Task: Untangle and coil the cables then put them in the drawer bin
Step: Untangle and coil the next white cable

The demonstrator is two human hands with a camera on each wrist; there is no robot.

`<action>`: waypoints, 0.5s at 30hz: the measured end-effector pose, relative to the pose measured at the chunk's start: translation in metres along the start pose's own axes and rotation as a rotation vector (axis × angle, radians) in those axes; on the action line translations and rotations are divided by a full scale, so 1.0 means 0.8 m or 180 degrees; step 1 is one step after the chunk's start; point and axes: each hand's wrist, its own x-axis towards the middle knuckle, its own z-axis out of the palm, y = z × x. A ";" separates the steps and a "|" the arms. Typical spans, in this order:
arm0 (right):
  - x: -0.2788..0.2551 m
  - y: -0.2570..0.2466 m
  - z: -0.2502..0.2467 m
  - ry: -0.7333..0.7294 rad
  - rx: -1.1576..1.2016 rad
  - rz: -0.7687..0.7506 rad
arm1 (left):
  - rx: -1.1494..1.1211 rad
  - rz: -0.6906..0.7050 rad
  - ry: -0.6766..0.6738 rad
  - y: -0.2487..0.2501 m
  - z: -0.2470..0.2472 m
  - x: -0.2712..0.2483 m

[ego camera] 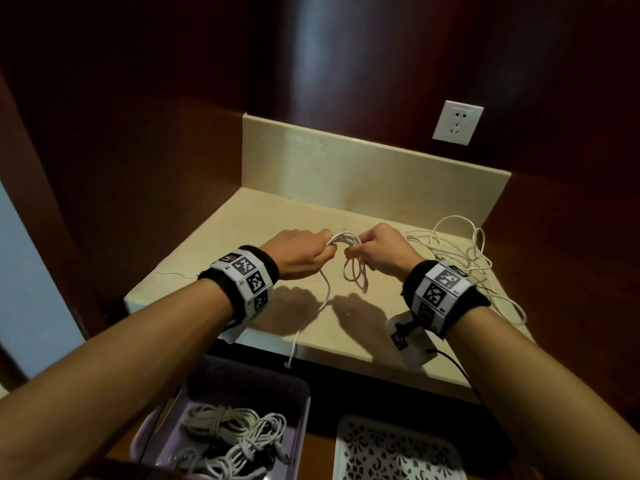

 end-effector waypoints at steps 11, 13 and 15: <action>-0.001 -0.003 0.008 0.0108 0.0872 0.0159 | -0.0522 -0.0057 -0.0232 0.006 0.016 0.003; -0.003 -0.007 0.009 0.0124 0.1084 0.0192 | -0.0669 -0.0118 -0.0103 0.004 0.022 0.006; -0.004 -0.012 0.011 0.0114 0.1286 0.0216 | -0.0783 -0.0211 0.0039 0.003 0.025 0.009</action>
